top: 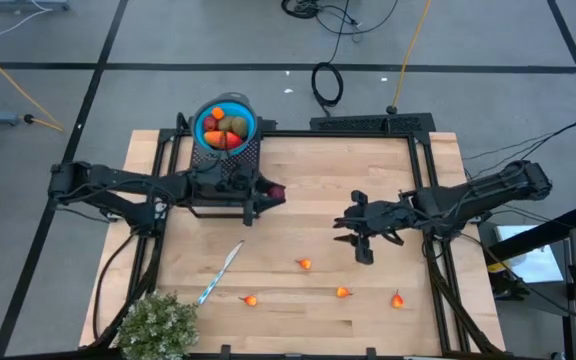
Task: Pick & Place Fruit
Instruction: Put the red pomegranate into the blue strainer bowl on the shelf
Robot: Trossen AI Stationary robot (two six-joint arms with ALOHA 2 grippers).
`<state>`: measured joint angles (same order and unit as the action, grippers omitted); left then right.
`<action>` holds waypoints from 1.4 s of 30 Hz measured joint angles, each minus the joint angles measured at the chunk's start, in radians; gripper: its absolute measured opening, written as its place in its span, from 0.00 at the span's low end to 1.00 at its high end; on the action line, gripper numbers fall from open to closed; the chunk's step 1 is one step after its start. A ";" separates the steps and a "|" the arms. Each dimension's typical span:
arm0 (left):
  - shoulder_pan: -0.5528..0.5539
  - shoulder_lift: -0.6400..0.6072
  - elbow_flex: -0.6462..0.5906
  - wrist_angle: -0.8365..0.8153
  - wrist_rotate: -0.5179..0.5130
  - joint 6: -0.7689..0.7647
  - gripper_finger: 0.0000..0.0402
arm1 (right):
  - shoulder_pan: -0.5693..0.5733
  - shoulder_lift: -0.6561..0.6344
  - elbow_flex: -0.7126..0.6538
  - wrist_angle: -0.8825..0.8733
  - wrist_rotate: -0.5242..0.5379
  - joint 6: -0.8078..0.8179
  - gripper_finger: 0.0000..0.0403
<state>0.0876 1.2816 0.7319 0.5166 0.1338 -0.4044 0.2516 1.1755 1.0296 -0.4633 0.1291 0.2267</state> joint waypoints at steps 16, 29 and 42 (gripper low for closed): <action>0.054 -0.084 0.340 -0.623 -0.145 0.280 0.47 | -0.001 -0.340 -0.324 0.296 -0.082 0.030 0.03; 0.114 -0.083 0.487 -0.791 -0.258 0.452 0.48 | -0.003 -0.651 -0.481 0.332 -0.109 -0.003 0.00; 0.119 -0.054 0.488 -0.809 -0.474 0.905 0.49 | -0.003 -0.857 -0.587 0.385 -0.103 -0.059 0.00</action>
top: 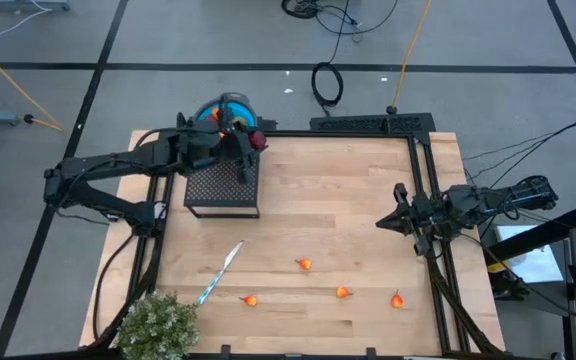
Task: Pick & Place Fruit
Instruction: Put the red pomegranate into the blue strainer bowl on the shelf
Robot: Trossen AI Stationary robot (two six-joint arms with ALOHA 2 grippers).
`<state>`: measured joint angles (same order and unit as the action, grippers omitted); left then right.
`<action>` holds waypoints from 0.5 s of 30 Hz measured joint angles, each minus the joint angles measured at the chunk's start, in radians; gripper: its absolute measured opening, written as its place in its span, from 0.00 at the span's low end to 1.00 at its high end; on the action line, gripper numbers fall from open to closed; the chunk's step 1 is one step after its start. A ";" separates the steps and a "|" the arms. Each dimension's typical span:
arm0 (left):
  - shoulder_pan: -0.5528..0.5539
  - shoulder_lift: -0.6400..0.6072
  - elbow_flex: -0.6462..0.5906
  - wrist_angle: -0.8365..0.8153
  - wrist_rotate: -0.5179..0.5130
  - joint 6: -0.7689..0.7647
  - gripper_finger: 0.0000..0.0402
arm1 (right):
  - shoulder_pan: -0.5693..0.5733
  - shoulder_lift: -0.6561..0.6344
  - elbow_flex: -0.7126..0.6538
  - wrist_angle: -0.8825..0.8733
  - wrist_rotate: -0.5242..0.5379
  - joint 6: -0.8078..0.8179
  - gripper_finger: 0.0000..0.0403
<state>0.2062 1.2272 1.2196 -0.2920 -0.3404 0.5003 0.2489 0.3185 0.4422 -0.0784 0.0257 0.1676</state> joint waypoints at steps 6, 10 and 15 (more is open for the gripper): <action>0.000 0.019 0.000 0.002 -0.046 0.046 0.49 | 0.000 -0.064 -0.036 0.001 0.006 0.002 0.00; 0.001 0.031 0.000 0.001 -0.075 -0.021 0.49 | 0.000 -0.093 -0.042 0.000 0.029 0.002 0.00; 0.049 0.032 0.000 -0.013 -0.110 -0.261 0.49 | 0.000 -0.108 -0.043 0.000 0.029 0.003 0.00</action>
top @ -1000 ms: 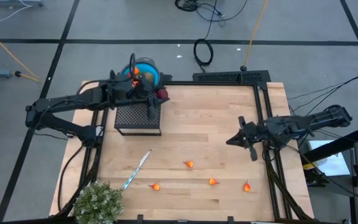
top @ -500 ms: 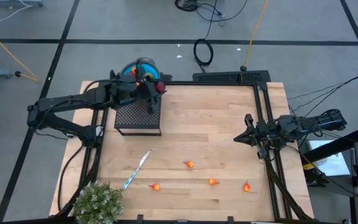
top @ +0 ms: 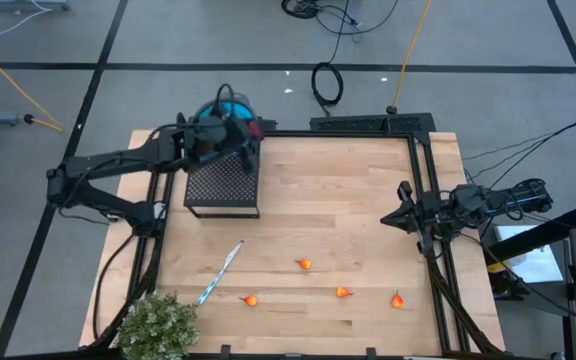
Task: Pick & Place Fruit
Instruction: Put the red pomegranate into the blue strainer bowl on the shelf
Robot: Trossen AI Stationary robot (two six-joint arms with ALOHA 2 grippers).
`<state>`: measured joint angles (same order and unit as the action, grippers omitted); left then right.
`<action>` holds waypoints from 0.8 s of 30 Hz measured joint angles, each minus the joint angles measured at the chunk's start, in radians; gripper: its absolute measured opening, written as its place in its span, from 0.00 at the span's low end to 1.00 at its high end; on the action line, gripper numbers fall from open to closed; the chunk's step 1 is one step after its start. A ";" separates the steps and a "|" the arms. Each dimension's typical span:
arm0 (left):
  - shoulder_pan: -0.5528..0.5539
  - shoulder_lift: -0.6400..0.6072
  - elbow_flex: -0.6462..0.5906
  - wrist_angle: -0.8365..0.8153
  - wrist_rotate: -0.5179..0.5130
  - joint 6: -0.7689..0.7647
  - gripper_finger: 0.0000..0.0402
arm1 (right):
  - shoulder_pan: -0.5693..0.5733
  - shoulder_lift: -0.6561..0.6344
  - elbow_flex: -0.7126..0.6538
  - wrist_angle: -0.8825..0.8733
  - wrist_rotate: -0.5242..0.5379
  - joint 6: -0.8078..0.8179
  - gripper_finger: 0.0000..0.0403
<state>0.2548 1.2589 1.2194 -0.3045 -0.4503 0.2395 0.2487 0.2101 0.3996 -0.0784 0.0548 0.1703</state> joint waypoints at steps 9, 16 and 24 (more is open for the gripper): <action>0.190 0.001 0.000 -0.165 0.044 -0.404 0.49 | 0.000 0.000 0.000 -0.001 0.000 0.000 0.00; 0.344 0.001 0.000 -0.308 0.166 -0.568 0.49 | 0.000 0.000 0.000 -0.001 0.000 0.000 0.00; 0.454 0.001 0.000 -0.412 0.232 -0.621 0.49 | 0.000 0.000 0.000 -0.005 0.000 0.000 0.00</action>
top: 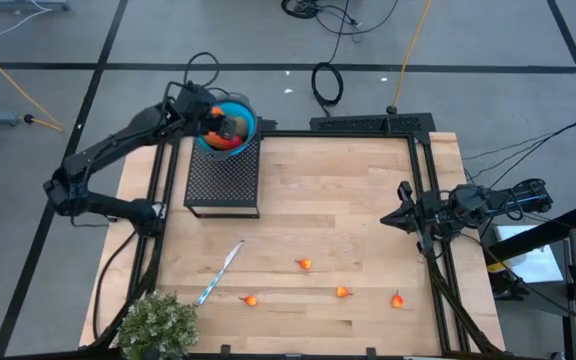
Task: Pick & Place Fruit
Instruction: Put the red pomegranate into the blue strainer bowl on the shelf
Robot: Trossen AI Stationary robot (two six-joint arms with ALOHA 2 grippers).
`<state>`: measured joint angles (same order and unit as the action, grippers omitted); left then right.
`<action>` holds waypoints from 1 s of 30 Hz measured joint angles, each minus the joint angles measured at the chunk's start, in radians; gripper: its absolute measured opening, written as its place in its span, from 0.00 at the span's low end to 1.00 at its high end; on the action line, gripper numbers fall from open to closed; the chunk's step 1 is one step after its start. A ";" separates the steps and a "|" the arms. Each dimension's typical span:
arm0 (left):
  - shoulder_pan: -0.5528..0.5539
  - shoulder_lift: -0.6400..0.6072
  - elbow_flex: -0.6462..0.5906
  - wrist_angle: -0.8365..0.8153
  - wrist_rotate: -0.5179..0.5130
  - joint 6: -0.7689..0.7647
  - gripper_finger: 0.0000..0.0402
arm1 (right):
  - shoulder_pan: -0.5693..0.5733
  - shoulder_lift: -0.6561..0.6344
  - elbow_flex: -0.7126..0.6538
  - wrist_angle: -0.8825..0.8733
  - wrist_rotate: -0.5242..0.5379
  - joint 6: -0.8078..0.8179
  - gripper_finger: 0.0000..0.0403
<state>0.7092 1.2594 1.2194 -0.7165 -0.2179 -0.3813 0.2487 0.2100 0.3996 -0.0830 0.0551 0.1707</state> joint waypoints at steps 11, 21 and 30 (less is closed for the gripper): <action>0.015 0.042 0.000 -0.009 0.008 0.042 0.49 | 0.000 0.000 0.000 -0.001 0.000 0.000 0.00; 0.015 0.120 0.000 0.035 -0.052 0.070 0.49 | 0.000 0.000 0.000 -0.001 0.000 0.000 0.00; 0.015 0.128 0.000 0.038 -0.055 0.093 0.49 | 0.000 0.000 0.000 0.000 0.000 0.000 0.00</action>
<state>0.7242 1.3879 1.2190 -0.6781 -0.2733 -0.2880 0.2486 0.2100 0.3996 -0.0830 0.0551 0.1707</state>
